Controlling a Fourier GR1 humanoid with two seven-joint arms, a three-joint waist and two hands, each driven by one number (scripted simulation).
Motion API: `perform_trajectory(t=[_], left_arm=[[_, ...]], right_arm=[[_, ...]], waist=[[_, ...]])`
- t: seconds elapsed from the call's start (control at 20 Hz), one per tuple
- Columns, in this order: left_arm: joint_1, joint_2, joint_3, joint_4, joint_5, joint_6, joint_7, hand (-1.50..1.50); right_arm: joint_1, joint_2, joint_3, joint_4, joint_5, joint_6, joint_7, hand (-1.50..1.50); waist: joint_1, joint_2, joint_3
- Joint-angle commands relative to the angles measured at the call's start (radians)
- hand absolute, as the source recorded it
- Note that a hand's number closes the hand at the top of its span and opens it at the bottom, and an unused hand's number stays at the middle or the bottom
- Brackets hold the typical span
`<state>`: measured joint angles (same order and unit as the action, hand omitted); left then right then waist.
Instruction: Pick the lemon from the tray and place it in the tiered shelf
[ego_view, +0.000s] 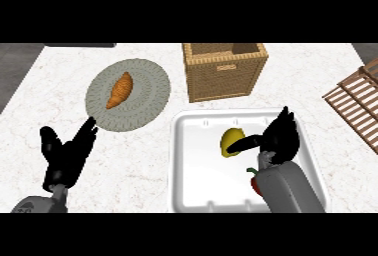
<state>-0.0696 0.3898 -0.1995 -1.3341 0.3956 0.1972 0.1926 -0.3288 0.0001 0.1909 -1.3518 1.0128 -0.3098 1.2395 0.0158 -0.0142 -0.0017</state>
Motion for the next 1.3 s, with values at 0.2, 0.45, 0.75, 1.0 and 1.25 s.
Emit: perform_trajectory(t=[0.2, 0.45, 0.75, 1.0, 1.25], left_arm=[[0.000, -0.025, -0.009, 0.015, -0.024, 0.009, 0.022, 0.00], [-0.010, -0.036, 0.025, 0.063, -0.018, -0.021, -0.009, 0.00], [0.049, -0.007, 0.041, 0.019, -0.011, -0.055, -0.006, 0.00], [0.069, -0.020, 0.049, 0.000, -0.029, -0.036, 0.010, 0.00], [0.013, -0.010, 0.078, 0.028, -0.015, -0.069, 0.030, 0.00]], right_arm=[[-0.104, 0.000, 0.131, 0.173, -0.154, -0.010, 0.166, 1.50], [-0.077, 0.000, 0.144, 0.207, -0.154, -0.139, 0.065, 1.50], [-0.198, -0.044, 0.064, 0.211, -0.156, -0.079, 0.028, 1.50], [-0.131, -0.221, -0.053, 0.129, -0.267, -0.034, -0.162, 1.50], [-0.270, -0.246, -0.039, 0.013, -0.082, -0.016, 0.008, 1.50]], waist=[[0.009, 0.017, 0.002], [-0.008, 0.016, 0.002], [-0.011, 0.014, 0.001], [-0.018, 0.012, 0.002], [-0.023, 0.010, 0.000]])
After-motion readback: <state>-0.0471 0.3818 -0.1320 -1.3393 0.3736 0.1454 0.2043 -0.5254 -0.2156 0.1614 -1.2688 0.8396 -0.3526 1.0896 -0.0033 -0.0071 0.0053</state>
